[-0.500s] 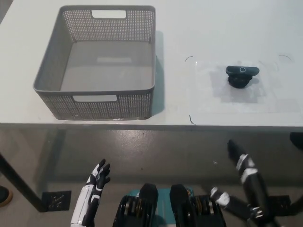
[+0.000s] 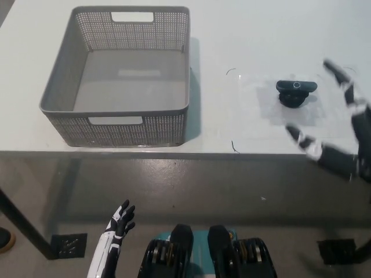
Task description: Use the right hand to pick up a webcam and put it into a container on the left side
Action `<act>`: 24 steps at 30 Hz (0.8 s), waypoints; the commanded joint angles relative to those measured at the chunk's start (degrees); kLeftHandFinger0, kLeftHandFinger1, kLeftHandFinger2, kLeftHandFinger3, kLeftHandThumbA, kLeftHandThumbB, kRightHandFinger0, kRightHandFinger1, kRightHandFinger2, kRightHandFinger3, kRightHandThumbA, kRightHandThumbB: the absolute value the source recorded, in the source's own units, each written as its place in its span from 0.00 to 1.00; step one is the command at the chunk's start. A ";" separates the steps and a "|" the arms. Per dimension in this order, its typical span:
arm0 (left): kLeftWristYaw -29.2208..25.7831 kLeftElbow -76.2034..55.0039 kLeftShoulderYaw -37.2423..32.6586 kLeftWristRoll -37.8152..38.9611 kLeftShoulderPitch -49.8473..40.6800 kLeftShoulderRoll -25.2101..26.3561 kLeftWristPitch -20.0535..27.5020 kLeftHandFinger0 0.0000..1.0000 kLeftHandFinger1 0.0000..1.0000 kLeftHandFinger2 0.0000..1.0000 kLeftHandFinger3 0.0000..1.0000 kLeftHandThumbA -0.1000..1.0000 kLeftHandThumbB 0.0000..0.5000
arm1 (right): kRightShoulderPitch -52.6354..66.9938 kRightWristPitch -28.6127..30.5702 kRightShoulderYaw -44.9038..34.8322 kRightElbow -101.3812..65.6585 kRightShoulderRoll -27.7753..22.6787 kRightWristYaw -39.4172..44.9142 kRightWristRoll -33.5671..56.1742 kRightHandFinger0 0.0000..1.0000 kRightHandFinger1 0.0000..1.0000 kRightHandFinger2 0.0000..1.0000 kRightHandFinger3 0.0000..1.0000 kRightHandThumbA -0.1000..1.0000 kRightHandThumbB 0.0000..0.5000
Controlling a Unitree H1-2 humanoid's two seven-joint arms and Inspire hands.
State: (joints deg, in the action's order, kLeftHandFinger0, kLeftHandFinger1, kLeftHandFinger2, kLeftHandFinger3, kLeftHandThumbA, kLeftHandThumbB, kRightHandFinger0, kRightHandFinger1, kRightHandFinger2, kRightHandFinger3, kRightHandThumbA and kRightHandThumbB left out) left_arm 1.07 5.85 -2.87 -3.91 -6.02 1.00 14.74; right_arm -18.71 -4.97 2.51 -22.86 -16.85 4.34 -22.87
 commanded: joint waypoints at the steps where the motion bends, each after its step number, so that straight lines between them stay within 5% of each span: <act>1: -0.30 -1.41 -0.11 -0.83 -1.22 0.52 2.69 1.00 1.00 1.00 1.00 0.99 0.22 | -8.54 -5.67 0.03 4.84 -3.27 2.62 -5.71 1.00 1.00 1.00 1.00 0.80 0.84; 6: -0.56 -1.32 -0.36 -1.41 -3.30 0.11 3.56 1.00 1.00 1.00 1.00 0.99 0.18 | -16.68 -6.99 2.66 13.50 -6.15 5.58 -6.33 1.00 1.00 1.00 1.00 0.73 0.92; 12: 0.05 -1.59 -0.53 -0.60 -4.11 0.00 3.89 1.00 1.00 1.00 1.00 0.96 0.18 | -26.59 -10.60 7.53 24.60 -7.62 9.86 -7.83 1.00 1.00 1.00 1.00 0.79 1.00; 20: 0.23 -1.40 -0.56 -0.14 -4.33 -0.05 4.42 1.00 1.00 1.00 1.00 0.97 0.19 | -36.09 -11.63 12.68 41.89 -7.20 12.46 -7.91 1.00 1.00 1.00 1.00 0.72 1.00; 24: 0.24 -1.37 -0.51 -0.33 -4.14 0.15 4.14 1.00 1.00 1.00 1.00 0.99 0.23 | -39.30 -10.82 14.71 49.63 -6.63 12.08 -8.46 1.00 1.00 1.00 1.00 0.77 1.00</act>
State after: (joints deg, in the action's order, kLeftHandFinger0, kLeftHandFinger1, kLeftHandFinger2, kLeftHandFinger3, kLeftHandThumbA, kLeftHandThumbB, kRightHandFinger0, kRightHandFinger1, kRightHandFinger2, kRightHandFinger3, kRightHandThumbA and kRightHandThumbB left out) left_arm 1.11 5.84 -3.08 -4.52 -10.23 0.96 16.71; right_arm -52.70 -15.46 16.38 23.17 -22.87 15.06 -30.00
